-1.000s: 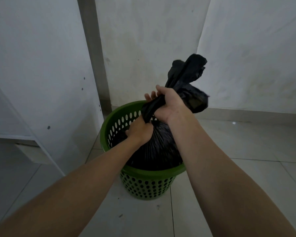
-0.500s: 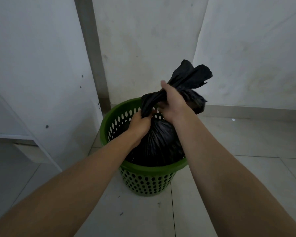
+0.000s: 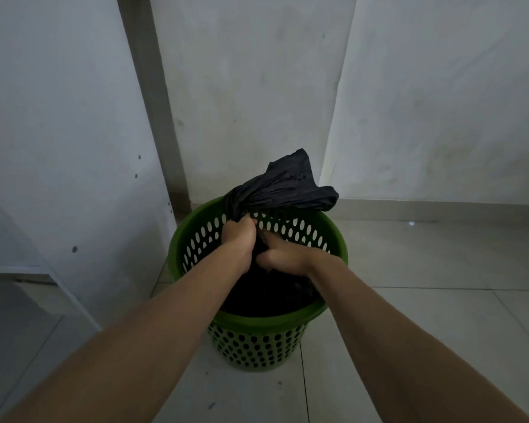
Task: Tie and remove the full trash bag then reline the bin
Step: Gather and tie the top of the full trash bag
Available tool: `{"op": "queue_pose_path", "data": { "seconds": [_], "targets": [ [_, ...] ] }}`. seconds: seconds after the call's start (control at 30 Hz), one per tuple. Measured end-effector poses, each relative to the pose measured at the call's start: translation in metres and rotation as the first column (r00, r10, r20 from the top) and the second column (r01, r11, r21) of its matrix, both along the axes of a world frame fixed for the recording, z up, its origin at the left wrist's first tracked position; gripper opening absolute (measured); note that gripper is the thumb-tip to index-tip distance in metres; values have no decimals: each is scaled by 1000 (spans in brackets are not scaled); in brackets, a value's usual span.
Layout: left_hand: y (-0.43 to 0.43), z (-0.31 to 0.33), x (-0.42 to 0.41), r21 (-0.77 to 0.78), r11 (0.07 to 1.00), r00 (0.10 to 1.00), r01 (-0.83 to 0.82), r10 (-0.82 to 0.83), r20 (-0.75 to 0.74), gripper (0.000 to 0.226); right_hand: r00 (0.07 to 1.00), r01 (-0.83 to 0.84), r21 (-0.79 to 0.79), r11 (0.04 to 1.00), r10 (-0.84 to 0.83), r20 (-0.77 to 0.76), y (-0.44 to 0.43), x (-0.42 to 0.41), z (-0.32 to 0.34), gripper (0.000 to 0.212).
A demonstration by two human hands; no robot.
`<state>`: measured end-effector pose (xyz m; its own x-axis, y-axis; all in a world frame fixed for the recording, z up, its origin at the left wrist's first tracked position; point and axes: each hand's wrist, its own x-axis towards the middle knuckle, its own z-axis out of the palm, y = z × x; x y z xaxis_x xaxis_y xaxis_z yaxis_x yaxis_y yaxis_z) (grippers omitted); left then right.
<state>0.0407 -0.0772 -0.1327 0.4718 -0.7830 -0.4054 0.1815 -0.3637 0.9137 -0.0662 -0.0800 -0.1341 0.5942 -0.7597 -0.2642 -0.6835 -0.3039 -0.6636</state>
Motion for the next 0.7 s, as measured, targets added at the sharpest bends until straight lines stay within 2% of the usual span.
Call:
{"op": "queue_pose_path", "data": {
  "seconds": [0.07,0.13,0.23,0.33,0.43,0.53,0.6,0.63,0.7],
  "targets": [
    [0,-2,-5,-22,998,988,52,-48,145,30,976,-73,-53,996,61,-211,1,8,-13,95],
    [2,-2,-11,-25,992,952,126,-114,283,29,931,-163,-102,981,119,-346,2,14,-22,91],
    [3,-2,-13,8,974,931,227,-220,290,32,892,-236,-83,968,182,-414,2,14,-21,82],
    [2,1,-10,9,967,932,254,-247,265,26,972,-94,7,996,93,-214,7,12,-10,89],
    [3,4,-7,-2,967,934,253,-244,260,22,999,-26,44,999,27,-29,11,8,-3,93],
    [3,5,-8,39,949,895,314,-309,322,33,991,-95,-62,994,89,-97,10,8,-1,86],
    [2,5,-8,122,934,833,335,-354,425,40,983,-128,-148,981,106,-149,12,15,-3,74],
    [2,7,-9,169,924,790,343,-381,481,42,989,-105,-161,981,87,-116,13,18,-4,70],
    [5,9,-9,209,917,709,340,-396,584,45,1000,4,-63,998,-3,8,15,18,-3,62]
  ]
}}
